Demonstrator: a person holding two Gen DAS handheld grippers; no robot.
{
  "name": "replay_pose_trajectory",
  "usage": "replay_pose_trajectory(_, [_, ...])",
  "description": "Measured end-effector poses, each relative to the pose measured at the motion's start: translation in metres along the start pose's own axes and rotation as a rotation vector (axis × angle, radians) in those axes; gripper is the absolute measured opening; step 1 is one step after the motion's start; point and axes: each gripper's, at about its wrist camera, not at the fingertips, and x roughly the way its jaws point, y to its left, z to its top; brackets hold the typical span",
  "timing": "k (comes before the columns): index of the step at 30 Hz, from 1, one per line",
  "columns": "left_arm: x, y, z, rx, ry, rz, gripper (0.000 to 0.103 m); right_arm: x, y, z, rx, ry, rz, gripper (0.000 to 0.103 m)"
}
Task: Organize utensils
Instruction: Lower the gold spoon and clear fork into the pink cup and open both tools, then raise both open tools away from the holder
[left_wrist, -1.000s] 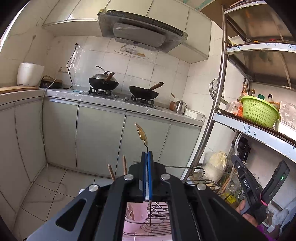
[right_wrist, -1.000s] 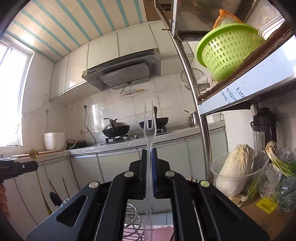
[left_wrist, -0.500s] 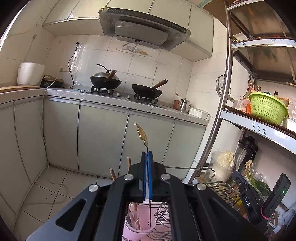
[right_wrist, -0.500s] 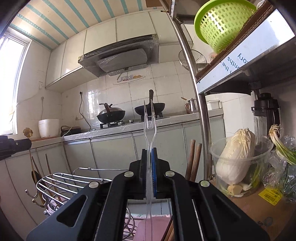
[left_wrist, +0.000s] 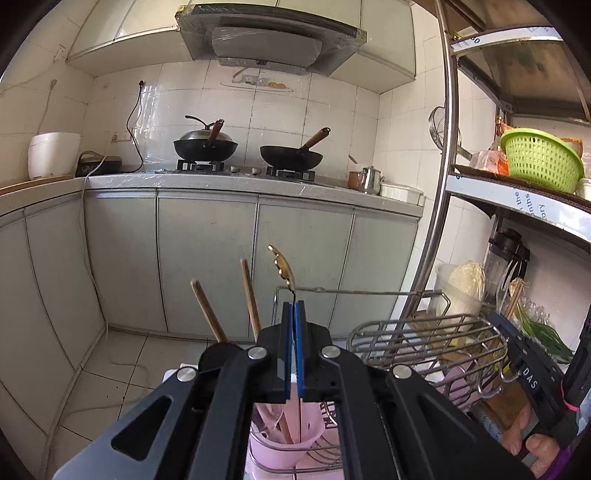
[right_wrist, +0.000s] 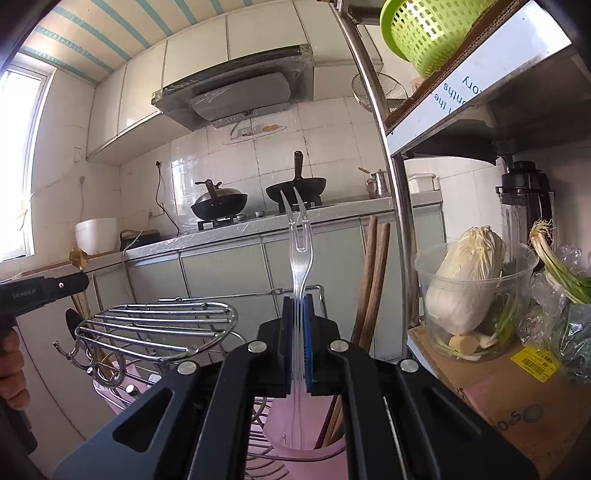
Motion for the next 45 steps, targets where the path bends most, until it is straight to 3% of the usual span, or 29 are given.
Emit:
replay_pose_trajectory(10, [0.013, -0.006, -0.036, 0.026, 0.119, -0.004, 0.001, -0.001, 0.008, 0.003, -0.054, 0.064, -0.004, 0.005])
replay_pose_trajectory(16, [0.014, -0.007, -0.044, 0.028, 0.148, -0.005, 0.005, -0.004, 0.011, 0.005, -0.069, 0.106, 0.004, 0.006])
replay_pose_trajectory(19, [0.008, -0.007, -0.043, 0.014, 0.150, -0.015, 0.023, -0.009, 0.010, 0.009, -0.066, 0.112, 0.011, 0.006])
replay_pose_trajectory(20, [0.006, -0.007, -0.043, 0.009, 0.150, -0.017, 0.027, -0.010, 0.011, 0.010, -0.066, 0.116, 0.014, 0.008])
replay_pose_trajectory(23, [0.001, -0.007, -0.041, 0.001, 0.161, -0.026, 0.027, -0.014, 0.011, 0.014, -0.062, 0.130, 0.007, 0.032])
replay_pose_trajectory(29, [-0.012, -0.008, -0.041, -0.001, 0.179, -0.029, 0.028, -0.027, 0.006, 0.021, -0.018, 0.137, 0.025, 0.042])
replay_pose_trajectory(37, [-0.031, -0.009, -0.042, -0.040, 0.170, -0.035, 0.028, -0.051, 0.014, 0.024, -0.023, 0.121, 0.027, 0.048])
replay_pose_trajectory(40, [-0.039, -0.010, -0.040, -0.046, 0.150, -0.039, 0.043, -0.059, 0.015, 0.022, -0.011, 0.124, 0.030, 0.050])
replay_pose_trajectory(45, [-0.049, -0.017, -0.038, -0.038, 0.130, -0.037, 0.043, -0.068, 0.014, 0.015, 0.016, 0.140, 0.035, 0.050])
